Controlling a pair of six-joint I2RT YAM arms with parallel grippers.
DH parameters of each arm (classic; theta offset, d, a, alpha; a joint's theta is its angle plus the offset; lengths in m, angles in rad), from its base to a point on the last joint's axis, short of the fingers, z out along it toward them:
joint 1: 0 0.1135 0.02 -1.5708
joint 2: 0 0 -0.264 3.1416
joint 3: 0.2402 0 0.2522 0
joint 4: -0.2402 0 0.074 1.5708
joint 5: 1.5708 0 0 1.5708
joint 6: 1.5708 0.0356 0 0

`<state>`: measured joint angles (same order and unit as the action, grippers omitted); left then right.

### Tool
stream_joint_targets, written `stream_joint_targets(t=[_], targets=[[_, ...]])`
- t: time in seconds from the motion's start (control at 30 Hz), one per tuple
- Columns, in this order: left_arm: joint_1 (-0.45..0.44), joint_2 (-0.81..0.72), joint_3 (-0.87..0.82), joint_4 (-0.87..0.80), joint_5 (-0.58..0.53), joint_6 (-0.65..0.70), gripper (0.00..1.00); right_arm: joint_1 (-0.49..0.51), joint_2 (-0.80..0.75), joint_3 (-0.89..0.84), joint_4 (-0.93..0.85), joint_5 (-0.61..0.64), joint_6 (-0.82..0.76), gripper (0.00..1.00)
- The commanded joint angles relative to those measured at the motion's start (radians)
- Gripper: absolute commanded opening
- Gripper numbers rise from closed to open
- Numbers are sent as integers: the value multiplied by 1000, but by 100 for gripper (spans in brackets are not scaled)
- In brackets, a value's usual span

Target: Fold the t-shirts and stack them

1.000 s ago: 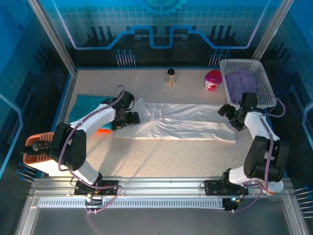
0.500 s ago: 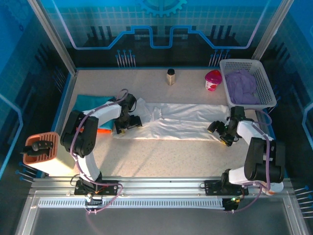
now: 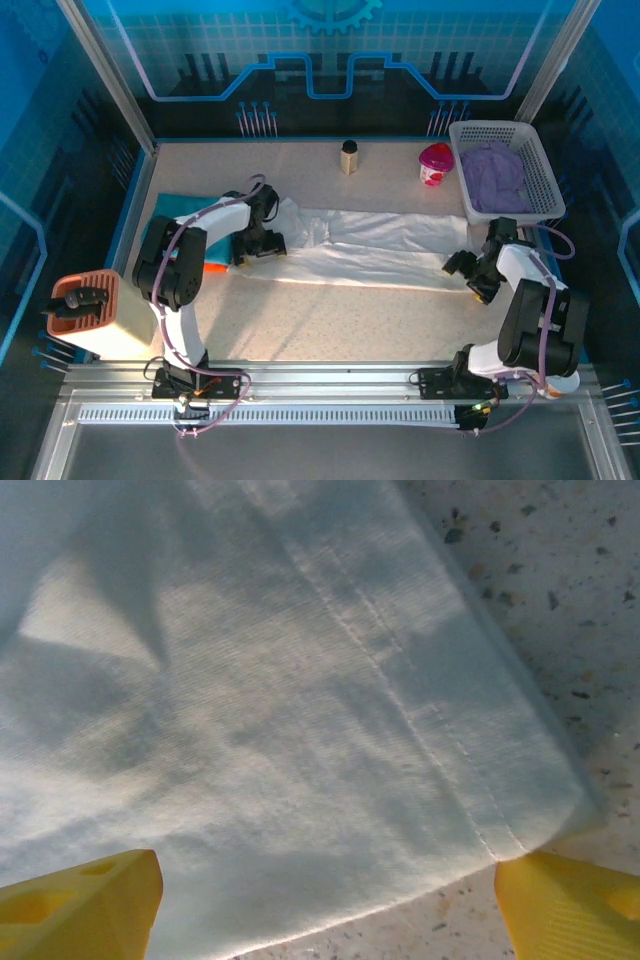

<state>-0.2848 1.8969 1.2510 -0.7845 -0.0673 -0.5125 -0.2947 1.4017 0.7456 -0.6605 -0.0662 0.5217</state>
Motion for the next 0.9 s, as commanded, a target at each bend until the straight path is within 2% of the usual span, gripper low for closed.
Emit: stream_joint_targets(t=[0.0, 0.17, 0.27, 0.6, 0.73, 0.87], targets=[[16, -53, 26, -58, 11, 35, 87, 26, -75, 46, -49, 3, -24, 88], [16, -157, 26, 8, 198, 18, 89, 88, -82, 123, -38, 28, -25, 89], [15, -140, 63, 37, 243, 6, 87, 138, -4, 188, -22, 45, -22, 87], [-4, 113, 275, -46, 212, 9, 83, 281, 298, 379, -17, 208, -27, 69], [-17, 215, 379, -123, 192, 37, 83, 347, 451, 478, -88, 261, -41, 63], [-22, 310, 474, -196, 184, 68, 83, 428, 583, 573, -195, 342, -65, 62]])
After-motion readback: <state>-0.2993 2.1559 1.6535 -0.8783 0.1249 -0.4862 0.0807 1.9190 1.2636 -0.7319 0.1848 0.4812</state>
